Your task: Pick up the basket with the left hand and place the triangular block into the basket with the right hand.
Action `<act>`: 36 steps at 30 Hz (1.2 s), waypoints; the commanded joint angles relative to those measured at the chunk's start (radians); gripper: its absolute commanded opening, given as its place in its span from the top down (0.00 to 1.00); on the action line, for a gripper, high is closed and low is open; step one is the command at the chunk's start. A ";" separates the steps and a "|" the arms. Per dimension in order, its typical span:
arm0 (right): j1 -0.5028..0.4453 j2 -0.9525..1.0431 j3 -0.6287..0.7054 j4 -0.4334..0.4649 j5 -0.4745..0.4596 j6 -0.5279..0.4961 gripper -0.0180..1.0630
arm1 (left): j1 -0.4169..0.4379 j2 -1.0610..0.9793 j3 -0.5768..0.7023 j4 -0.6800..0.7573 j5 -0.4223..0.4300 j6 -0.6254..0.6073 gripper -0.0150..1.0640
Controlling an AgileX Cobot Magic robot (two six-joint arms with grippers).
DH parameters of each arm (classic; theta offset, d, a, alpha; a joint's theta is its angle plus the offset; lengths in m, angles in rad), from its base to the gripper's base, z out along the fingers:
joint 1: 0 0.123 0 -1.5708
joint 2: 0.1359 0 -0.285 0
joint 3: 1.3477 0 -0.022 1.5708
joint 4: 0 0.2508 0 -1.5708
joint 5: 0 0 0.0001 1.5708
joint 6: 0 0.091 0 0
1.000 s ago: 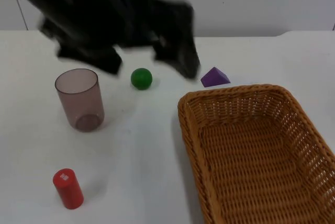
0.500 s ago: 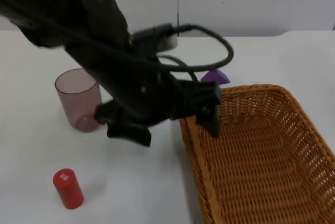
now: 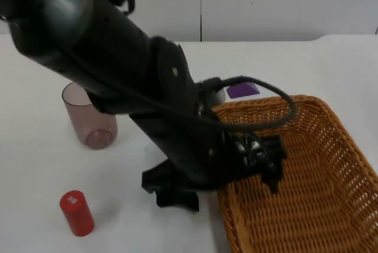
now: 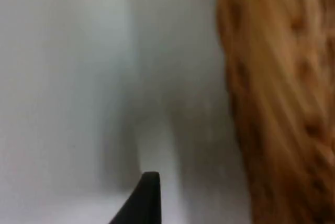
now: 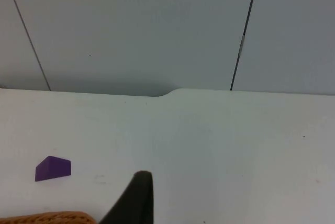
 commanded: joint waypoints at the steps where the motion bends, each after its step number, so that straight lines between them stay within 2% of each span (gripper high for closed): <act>1: -0.001 -0.002 -0.009 -0.006 0.002 -0.023 0.02 | -0.008 0.022 -0.005 -0.012 -0.022 -0.044 0.03; 3: -0.001 -0.002 -0.009 -0.006 0.002 -0.026 0.02 | -0.008 0.022 -0.005 -0.014 -0.027 -0.059 0.05; 6: -0.001 -0.002 -0.009 -0.006 0.006 -0.026 0.02 | -0.011 0.022 -0.026 0.001 -0.016 -0.061 0.18; 7: -0.001 -0.002 -0.009 -0.006 0.006 -0.026 0.02 | -0.011 0.022 -0.026 0.001 -0.016 -0.061 0.18; 11: -0.001 -0.002 -0.009 -0.006 0.006 -0.030 0.02 | -0.016 0.029 -0.043 -0.013 -0.008 -0.061 0.45; 12: -0.001 -0.002 -0.009 -0.006 0.006 -0.030 0.02 | -0.016 0.029 -0.043 -0.013 -0.008 -0.061 0.45; 14: -0.001 -0.002 -0.009 -0.006 0.006 -0.034 0.02 | -0.016 0.038 -0.043 -0.029 0.008 -0.066 0.55; 16: -0.001 -0.002 -0.009 -0.006 0.004 -0.040 0.02 | -0.016 0.052 -0.043 -0.049 0.026 -0.066 0.61; 23: -0.001 -0.002 -0.009 -0.006 0.000 -0.040 0.02 | -0.016 0.052 -0.043 -0.076 0.037 -0.066 0.61; 28: -0.001 -0.002 -0.009 -0.011 -0.002 -0.040 0.02 | -0.016 0.052 -0.043 -0.161 0.055 -0.060 0.63; 33: -0.001 -0.002 -0.009 -0.033 -0.002 -0.040 0.02 | -0.016 0.052 -0.043 -0.164 0.050 -0.030 0.64; 34: -0.001 -0.002 -0.009 -0.033 -0.002 -0.040 0.02 | -0.016 0.052 -0.043 -0.164 0.048 -0.030 0.66; 35: -0.001 -0.002 -0.009 -0.033 -0.002 -0.040 0.02 | -0.016 0.054 -0.043 -0.160 0.044 -0.030 0.73; 36: -0.001 -0.002 -0.009 -0.033 -0.002 -0.040 0.02 | -0.016 0.054 -0.043 -0.160 0.044 -0.030 0.73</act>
